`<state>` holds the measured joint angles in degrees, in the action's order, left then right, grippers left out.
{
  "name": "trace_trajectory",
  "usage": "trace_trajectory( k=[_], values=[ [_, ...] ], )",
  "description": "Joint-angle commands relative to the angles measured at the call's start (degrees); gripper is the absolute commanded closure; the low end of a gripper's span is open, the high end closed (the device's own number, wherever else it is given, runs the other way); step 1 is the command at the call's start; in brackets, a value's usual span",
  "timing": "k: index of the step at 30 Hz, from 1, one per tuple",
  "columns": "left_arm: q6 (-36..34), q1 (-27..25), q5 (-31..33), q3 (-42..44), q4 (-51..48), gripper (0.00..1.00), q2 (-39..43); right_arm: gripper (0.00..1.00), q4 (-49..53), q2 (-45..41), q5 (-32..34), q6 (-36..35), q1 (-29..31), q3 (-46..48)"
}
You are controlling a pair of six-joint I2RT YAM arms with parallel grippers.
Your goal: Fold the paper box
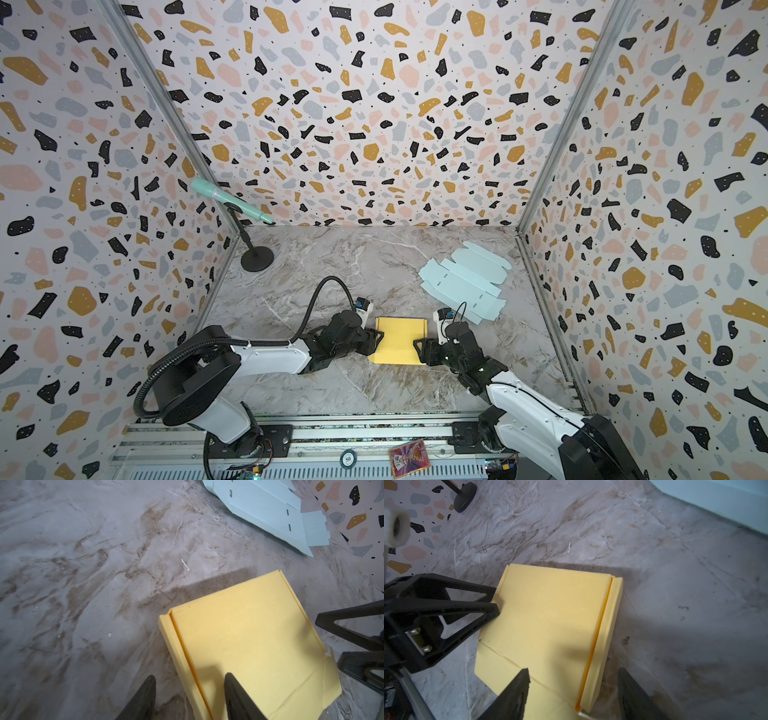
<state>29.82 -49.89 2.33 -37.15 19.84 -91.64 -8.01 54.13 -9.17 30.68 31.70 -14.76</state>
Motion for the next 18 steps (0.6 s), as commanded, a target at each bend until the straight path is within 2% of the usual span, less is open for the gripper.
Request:
trace_trajectory(
  k=[1, 10, 18],
  values=[
    [0.3, 0.32, -0.39, 0.86, 0.56, 0.46, 0.66, 0.34, -2.72, 2.62, 0.73, -1.55, 0.17, -1.73],
    [0.59, 0.78, -0.42, 1.96, 1.26, 0.5, 1.21, 0.4, -6.07, 9.04, 1.77, -3.22, 4.42, -5.0],
    [0.87, 3.92, -1.81, 5.82, 2.87, 0.56, 4.41, 0.41, -10.24, 15.87, 1.21, -3.39, 7.44, -8.41]
  ],
)
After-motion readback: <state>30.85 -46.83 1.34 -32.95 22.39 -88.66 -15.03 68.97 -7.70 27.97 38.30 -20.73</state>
